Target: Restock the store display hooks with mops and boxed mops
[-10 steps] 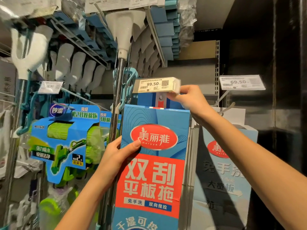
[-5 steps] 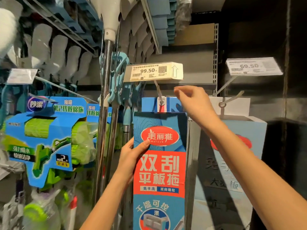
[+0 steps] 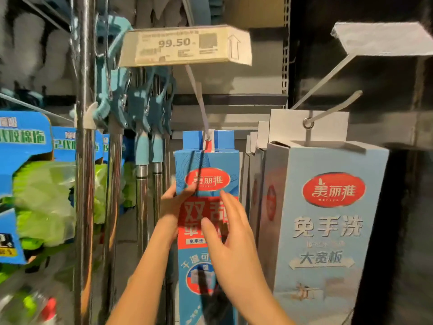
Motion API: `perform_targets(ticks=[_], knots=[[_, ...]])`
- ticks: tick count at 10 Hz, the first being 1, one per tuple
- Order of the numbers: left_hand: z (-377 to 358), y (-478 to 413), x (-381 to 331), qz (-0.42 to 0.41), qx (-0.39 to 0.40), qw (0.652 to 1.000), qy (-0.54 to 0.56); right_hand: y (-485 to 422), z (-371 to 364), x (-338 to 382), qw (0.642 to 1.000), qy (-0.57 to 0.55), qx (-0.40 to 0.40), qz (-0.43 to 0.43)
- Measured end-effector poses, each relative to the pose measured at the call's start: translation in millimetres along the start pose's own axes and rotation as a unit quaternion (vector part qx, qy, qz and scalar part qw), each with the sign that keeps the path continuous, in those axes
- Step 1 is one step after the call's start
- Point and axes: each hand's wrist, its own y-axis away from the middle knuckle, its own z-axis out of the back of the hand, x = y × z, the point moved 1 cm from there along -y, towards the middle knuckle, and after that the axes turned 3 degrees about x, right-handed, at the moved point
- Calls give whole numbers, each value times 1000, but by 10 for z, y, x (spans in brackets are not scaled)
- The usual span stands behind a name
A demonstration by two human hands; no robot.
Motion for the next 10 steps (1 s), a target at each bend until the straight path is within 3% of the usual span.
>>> perform_targets(ticks=[3, 5, 7, 8, 9, 10], knots=[[249, -394, 301, -17, 55, 997, -43, -177, -502, -1124, 976, -47, -63, -204], [284, -440, 390, -15, 78, 997, -22, -63, -770, -1478, 947, -96, -110, -285], [331, -402, 511, 0, 61, 998, -10, 135, -763, -1516, 945, -73, -87, -308], [398, -337, 543, 27, -32, 998, -36, 310, -744, -1425, 946, -91, -43, -309], [316, 56, 559, 7, -81, 995, -49, 671, -693, -1247, 958, -75, 5, -277], [145, 652, 480, -20, -73, 993, -91, 1000, -570, -1015, 964, -71, 48, -251]])
